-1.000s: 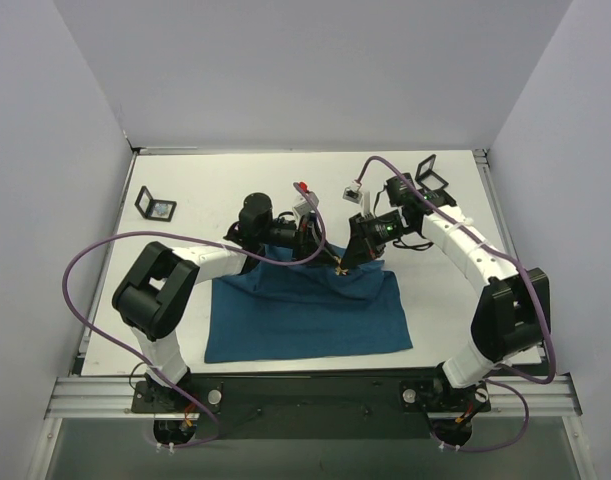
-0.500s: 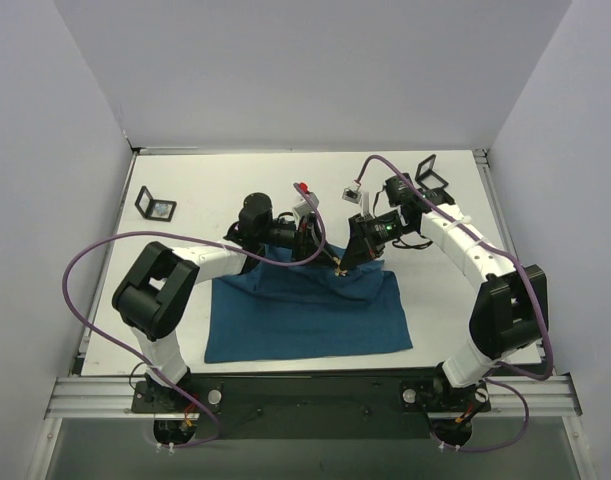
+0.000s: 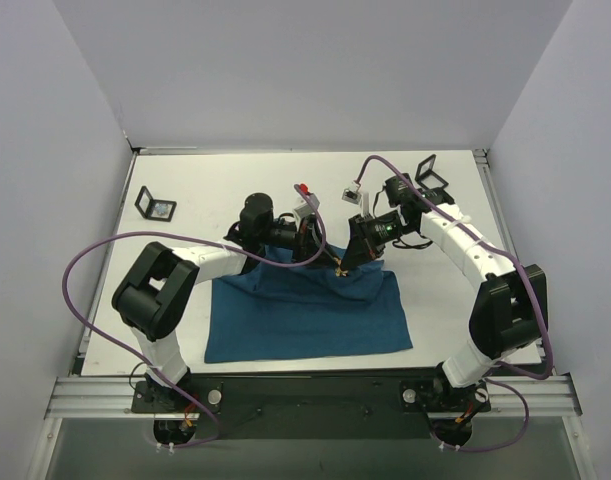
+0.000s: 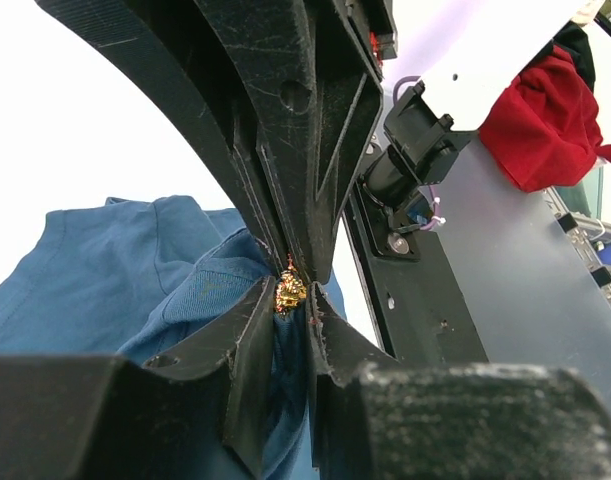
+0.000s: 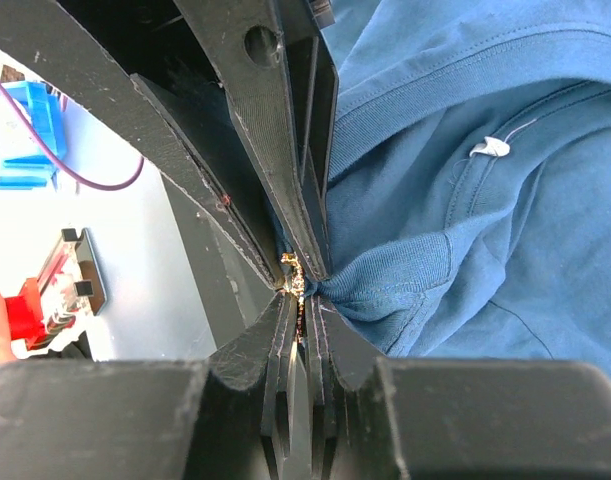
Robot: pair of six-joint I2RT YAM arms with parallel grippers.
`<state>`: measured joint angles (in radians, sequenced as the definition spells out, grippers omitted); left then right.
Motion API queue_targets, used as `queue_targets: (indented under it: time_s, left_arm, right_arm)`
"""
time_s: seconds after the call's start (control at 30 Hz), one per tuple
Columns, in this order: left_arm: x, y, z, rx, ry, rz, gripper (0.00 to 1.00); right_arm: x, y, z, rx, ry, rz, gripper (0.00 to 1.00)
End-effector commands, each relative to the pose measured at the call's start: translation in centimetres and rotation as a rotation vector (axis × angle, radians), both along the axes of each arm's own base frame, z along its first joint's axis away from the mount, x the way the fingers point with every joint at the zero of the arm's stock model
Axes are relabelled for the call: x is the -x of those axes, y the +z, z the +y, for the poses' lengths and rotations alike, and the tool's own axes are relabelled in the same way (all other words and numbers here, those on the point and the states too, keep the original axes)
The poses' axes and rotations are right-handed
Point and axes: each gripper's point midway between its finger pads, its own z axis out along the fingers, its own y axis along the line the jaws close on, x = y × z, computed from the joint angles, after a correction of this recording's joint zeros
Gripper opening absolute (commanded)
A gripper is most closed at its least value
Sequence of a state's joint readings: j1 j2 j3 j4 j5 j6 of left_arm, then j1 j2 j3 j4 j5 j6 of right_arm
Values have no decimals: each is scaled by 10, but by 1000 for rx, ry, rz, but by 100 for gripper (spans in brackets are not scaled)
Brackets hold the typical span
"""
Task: Remove the brooch from the garment
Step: Open the brooch over the flattened clothing.
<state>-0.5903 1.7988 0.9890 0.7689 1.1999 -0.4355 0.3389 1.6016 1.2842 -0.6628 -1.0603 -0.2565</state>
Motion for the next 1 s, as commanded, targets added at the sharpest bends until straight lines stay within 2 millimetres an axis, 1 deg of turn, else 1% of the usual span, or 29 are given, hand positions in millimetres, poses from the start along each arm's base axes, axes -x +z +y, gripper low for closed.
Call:
queue_targets:
  time_s: [0.0,0.13,0.17,0.2,0.27,0.47,0.6,0.67,0.7,0.77,0.83,0.87,0.97]
  left_arm:
    - [15,25,-6,39,-35,-63,25]
    - [18,29,-10,55,-29,-39,27]
    - [20,30,-10,55,-32,-3,27]
    - [21,34,-11,75,-35,-15,27]
    - [21,34,-13,75,-32,15,27]
    - [24,34,-16,76,-35,24,27]
    - [31,40,-13,104,-74,11,31]
    - [34,43,-11,110,-92,32,34]
    - [35,48,-10,131,-100,10,36]
    - [38,50,-7,133,-119,26,41]
    - [38,53,-4,145,-126,7,44]
    - [36,54,-2,145,-123,6,48]
    - [27,51,4,140,-98,-22,50]
  right_arm:
    - [-15,14,4,-30,5,-71,0]
    - [-17,12,4,-21,4,-72,0]
    - [-17,11,3,-20,1,-72,0]
    - [-17,11,3,-15,1,-74,0]
    - [-18,10,3,-11,-1,-77,0]
    - [-19,8,1,-1,-6,-80,0]
    - [-19,8,2,1,-4,-80,0]
    - [-19,8,2,1,-4,-80,0]
    - [-19,8,1,3,-7,-83,0]
    - [-20,8,0,5,-12,-84,0]
    - [-23,9,-3,15,-25,-94,0]
    - [-26,8,-6,29,-38,-101,0]
    - [-32,11,-12,61,-71,-129,0]
